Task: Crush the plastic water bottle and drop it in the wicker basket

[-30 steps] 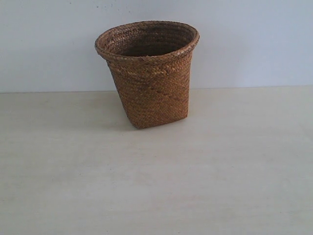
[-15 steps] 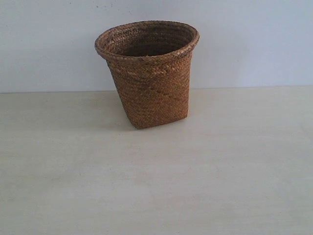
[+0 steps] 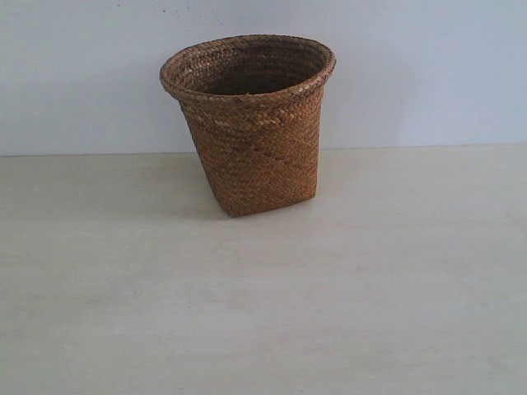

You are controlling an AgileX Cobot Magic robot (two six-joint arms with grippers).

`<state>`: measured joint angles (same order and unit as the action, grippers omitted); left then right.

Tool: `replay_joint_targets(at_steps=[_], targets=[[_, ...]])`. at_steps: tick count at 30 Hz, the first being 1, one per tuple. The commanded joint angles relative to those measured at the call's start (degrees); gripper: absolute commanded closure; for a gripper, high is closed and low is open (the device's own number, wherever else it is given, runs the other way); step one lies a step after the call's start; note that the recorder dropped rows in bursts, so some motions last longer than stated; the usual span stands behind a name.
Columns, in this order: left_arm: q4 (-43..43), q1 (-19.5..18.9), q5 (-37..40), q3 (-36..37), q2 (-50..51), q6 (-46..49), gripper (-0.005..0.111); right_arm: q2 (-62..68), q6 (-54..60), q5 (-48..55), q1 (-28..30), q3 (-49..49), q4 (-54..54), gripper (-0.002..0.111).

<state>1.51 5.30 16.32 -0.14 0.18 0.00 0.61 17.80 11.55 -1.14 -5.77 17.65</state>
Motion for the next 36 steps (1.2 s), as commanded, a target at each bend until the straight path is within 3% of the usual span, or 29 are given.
replay_joint_targets(at_steps=[1, 7, 13, 27, 36], targets=[[0.6, -0.2, -0.1, 0.1, -0.2, 0.0, 0.102, -0.2, 0.3, -0.6, -0.1, 0.2, 0.1, 0.108], [0.6, -0.2, -0.1, 0.1, -0.2, 0.0, 0.102, -0.2, -2.5, -1.0, -0.1, 0.2, -0.2, 0.108], [0.6, -0.2, -0.3, 0.1, -0.2, 0.0, 0.102, -0.2, -11.6, 1.4, -0.1, 0.2, -8.2, 0.108], [0.6, -0.2, -0.3, 0.1, -0.2, 0.0, 0.102, -0.6, -16.0, 0.2, -0.1, 5.8, -9.7, 0.108], [0.6, -0.2, -0.3, 0.1, -0.2, 0.0, 0.102, -0.6, -16.2, 7.1, -0.1, 5.8, -12.4, 0.108]])
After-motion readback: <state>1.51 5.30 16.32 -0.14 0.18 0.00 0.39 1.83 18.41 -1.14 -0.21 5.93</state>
